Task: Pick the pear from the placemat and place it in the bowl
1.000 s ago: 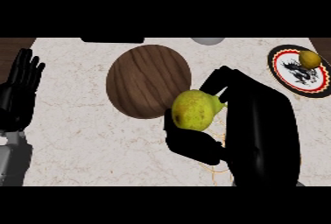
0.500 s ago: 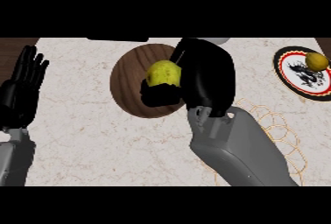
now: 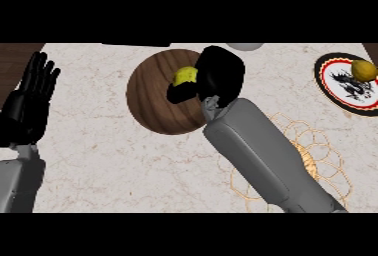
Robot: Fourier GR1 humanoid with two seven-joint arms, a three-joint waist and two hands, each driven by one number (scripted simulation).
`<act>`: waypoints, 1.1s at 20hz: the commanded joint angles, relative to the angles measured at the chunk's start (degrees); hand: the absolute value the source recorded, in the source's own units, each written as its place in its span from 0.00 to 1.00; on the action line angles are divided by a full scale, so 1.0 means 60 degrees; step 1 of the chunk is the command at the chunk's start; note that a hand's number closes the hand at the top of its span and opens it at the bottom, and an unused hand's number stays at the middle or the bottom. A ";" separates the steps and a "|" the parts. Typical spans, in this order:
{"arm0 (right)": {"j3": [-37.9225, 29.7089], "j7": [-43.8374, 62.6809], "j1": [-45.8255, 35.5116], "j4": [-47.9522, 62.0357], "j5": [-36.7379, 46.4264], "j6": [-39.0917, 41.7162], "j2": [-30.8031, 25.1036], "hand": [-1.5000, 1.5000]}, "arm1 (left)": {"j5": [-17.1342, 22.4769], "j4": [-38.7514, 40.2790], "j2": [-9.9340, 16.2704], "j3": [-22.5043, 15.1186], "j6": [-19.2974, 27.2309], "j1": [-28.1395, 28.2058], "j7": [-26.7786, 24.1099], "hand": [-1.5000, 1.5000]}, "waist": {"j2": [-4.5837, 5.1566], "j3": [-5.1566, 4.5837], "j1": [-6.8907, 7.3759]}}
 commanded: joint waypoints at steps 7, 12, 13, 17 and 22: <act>-0.0461 0.0374 0.0258 0.1849 -0.1112 -0.4395 0.0100 0.00 | -0.0121 -0.0018 -0.0103 -0.0196 0.0082 -0.0412 0.0196 0.50 | 0.0058 0.0024 0.0160; -0.0406 -0.0853 0.0298 0.2049 -0.0734 -0.6941 0.0101 0.00 | -0.0188 -0.0025 -0.0203 -0.0146 0.0057 0.0199 -0.0258 0.50 | 0.0024 0.0016 0.0146; -0.0318 -0.0891 0.0026 0.2202 -0.0549 -0.7329 0.0101 0.00 | -0.0085 0.0169 0.0133 0.0036 0.0023 -0.0499 0.0225 0.50 | 0.0029 0.0018 0.0042; -0.0275 -0.0518 0.0612 0.2426 0.0596 -0.9038 0.0102 0.00 | -0.0013 0.0169 -0.0008 0.0154 0.0009 0.0104 -0.0085 0.50 | -0.0082 0.0010 -0.0232; -0.0981 0.0376 0.0932 0.1602 0.1756 -0.9331 0.0102 0.00 | 0.0108 0.0234 0.0454 0.0654 0.0057 -0.0066 0.0212 0.50 | -0.0193 0.0008 -0.0671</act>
